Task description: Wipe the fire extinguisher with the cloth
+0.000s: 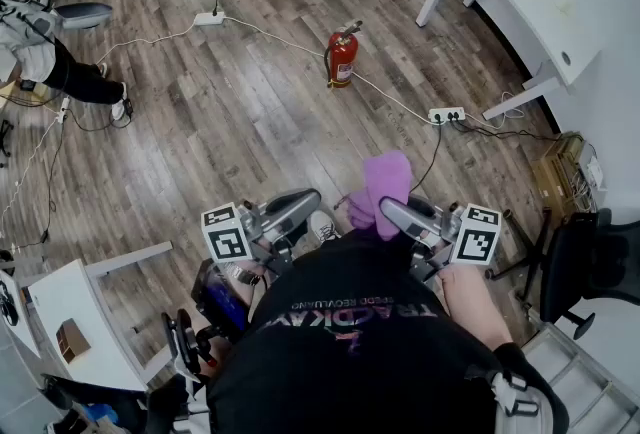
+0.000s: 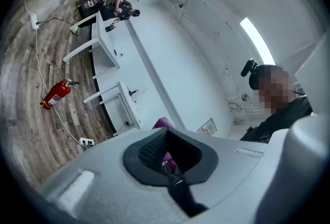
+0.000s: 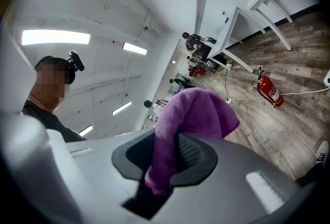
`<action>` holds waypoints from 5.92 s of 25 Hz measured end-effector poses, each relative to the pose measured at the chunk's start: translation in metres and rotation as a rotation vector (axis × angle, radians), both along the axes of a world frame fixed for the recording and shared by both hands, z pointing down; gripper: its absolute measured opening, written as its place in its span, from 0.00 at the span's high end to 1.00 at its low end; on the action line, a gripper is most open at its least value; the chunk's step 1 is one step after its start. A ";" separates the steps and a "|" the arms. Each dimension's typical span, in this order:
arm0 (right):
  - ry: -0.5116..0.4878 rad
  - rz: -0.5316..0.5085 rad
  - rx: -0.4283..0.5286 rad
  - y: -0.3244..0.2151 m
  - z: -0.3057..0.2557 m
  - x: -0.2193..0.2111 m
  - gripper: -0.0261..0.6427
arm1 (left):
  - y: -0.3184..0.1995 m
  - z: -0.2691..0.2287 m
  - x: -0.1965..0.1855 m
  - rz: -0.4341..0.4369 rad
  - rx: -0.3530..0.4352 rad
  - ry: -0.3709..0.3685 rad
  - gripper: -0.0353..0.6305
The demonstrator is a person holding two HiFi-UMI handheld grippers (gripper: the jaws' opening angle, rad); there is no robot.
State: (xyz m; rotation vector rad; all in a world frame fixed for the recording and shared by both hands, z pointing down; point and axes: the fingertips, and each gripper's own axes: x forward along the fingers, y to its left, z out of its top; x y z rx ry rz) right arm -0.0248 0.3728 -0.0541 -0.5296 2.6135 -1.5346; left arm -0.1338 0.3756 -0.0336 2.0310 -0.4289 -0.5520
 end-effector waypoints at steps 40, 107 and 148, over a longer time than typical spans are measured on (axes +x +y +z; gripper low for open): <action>0.065 0.277 0.081 -0.076 -0.026 0.177 0.83 | -0.048 0.000 0.123 0.125 -0.033 -0.018 0.95; 0.103 -0.389 -0.051 -0.517 0.089 0.105 0.83 | -0.344 0.083 0.198 -0.458 -0.272 0.012 0.95; 0.174 -0.316 0.072 -0.632 0.614 0.043 0.84 | -0.358 0.514 0.203 -0.587 -0.126 0.255 0.95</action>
